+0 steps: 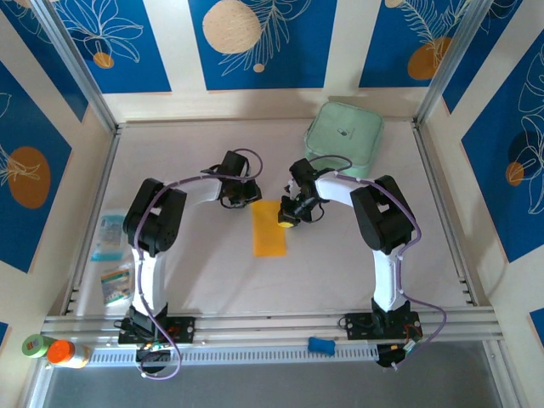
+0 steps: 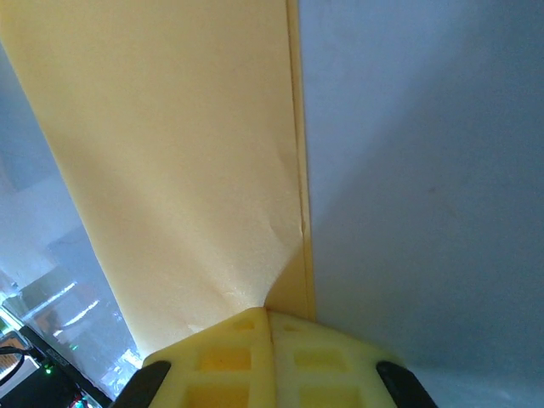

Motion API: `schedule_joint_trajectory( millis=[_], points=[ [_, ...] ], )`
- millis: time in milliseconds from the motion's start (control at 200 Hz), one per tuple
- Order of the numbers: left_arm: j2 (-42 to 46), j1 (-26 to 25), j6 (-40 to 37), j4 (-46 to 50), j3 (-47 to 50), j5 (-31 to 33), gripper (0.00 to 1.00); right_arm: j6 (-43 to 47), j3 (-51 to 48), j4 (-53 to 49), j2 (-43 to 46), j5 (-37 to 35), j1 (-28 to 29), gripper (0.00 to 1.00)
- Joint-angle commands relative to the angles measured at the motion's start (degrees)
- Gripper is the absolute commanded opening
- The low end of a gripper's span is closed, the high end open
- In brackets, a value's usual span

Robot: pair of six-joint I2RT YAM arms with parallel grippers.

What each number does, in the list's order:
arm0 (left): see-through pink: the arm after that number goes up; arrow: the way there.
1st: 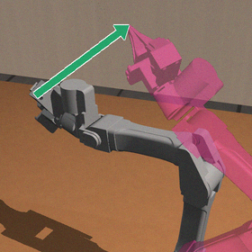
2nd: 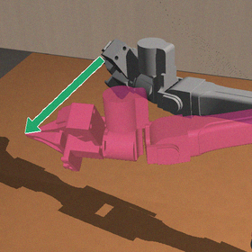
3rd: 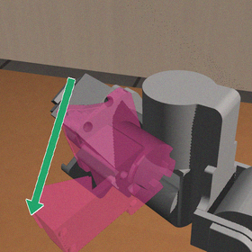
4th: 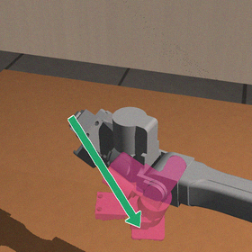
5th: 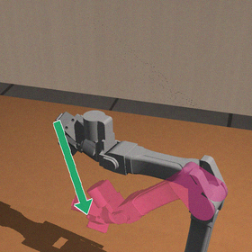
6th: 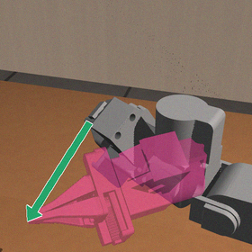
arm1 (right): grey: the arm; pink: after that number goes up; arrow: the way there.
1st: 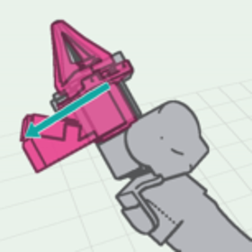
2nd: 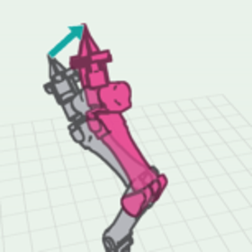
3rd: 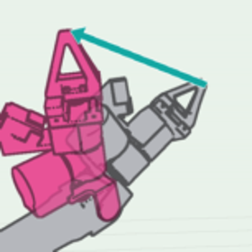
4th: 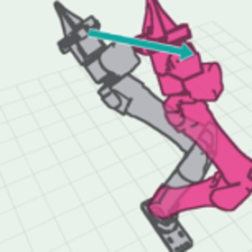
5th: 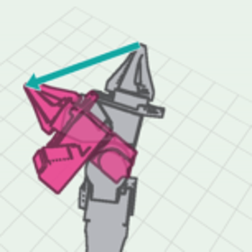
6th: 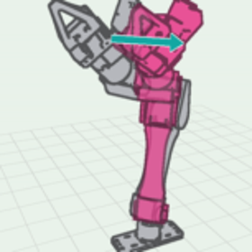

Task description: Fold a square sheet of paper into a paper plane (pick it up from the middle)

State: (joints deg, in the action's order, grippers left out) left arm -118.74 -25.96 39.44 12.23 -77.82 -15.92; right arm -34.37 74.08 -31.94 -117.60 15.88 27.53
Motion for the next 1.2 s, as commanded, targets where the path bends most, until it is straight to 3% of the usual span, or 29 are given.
schedule_joint_trajectory(
  millis=[0, 265, 530, 740, 930, 1196],
  points=[
    [-0.3, 2.1, -4.3, 4.2, -4.0, 1.6, 0.17, -2.2, -6.0, -4.4, -9.3, -17.8, 0.5, 0.04],
    [7.8, 1.1, 1.8, -0.4, 2.9, -5.7, 0.21, -8.4, -4.3, -2.2, -6.4, -16.4, 0.6, 0.04],
    [12.3, -3.5, 6.6, -2.5, 11.9, -10.1, 0.22, 0.4, 2.9, -2.2, -3.8, -11.7, -0.4, 0.06],
    [11.6, -4.5, 8.3, -4.6, 14.0, -9.4, 0.22, 4.2, 4.7, 0.4, -0.4, -4.1, -1.3, 0.10],
    [11.7, -4.4, 9.3, -6.3, 13.9, -9.9, 0.22, 2.0, -0.2, 2.7, 8.5, -1.0, -1.8, 0.20],
    [11.0, -4.5, 10.6, -8.5, 14.6, -8.9, 0.22, -10.5, -13.6, 6.1, 19.6, -2.7, -2.9, 0.37]
  ],
)
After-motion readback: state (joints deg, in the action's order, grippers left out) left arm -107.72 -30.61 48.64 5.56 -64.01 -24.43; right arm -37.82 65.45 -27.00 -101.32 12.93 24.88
